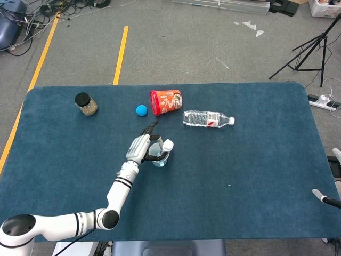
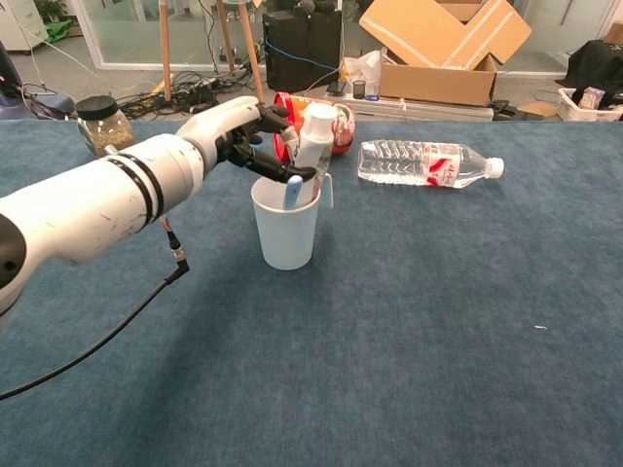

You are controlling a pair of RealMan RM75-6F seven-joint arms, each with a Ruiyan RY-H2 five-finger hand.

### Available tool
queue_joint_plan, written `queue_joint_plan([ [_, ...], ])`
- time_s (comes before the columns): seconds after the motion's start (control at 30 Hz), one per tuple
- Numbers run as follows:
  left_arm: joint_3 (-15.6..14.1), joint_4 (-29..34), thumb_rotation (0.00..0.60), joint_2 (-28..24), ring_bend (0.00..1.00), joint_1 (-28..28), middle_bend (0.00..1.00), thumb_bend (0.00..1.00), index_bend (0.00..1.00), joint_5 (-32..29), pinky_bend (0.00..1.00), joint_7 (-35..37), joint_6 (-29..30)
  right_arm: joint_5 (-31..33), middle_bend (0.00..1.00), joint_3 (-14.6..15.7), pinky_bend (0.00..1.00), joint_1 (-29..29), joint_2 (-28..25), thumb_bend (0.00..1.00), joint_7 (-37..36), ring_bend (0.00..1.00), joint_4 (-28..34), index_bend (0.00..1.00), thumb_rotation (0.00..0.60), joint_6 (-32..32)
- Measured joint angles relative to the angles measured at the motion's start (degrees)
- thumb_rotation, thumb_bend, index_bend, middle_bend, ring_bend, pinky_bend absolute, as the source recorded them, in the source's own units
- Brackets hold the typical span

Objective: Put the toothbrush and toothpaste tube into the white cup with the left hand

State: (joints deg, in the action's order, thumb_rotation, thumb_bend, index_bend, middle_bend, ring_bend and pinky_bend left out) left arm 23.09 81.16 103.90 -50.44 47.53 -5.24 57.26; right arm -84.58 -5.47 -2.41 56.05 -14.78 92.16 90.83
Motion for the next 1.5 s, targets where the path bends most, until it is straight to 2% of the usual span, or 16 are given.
queue_joint_plan([
  [1.07,-0.6,1.5,0.600,-1.6,0.00,1.4,0.01,0.30,0.53,-2.0,0.00,-0.6,-1.7,0.3,0.00,-0.1,0.36,0.0,0.0,0.00,0.0,0.00,0.0,0.00,0.600,-0.2],
  [1.27,-0.6,1.9,0.600,-1.8,0.00,1.6,0.01,0.30,0.50,-2.0,0.00,-0.4,-1.8,0.3,0.00,-0.1,0.36,0.0,-0.1,0.00,-0.2,0.00,-0.1,0.00,0.600,-0.1],
  [1.5,-0.7,2.8,0.600,-2.4,0.00,2.1,0.01,0.30,0.41,-1.8,0.00,0.0,-1.8,0.3,0.00,-0.1,0.36,0.1,0.0,0.00,-0.1,0.00,-0.1,0.00,0.600,-0.2],
])
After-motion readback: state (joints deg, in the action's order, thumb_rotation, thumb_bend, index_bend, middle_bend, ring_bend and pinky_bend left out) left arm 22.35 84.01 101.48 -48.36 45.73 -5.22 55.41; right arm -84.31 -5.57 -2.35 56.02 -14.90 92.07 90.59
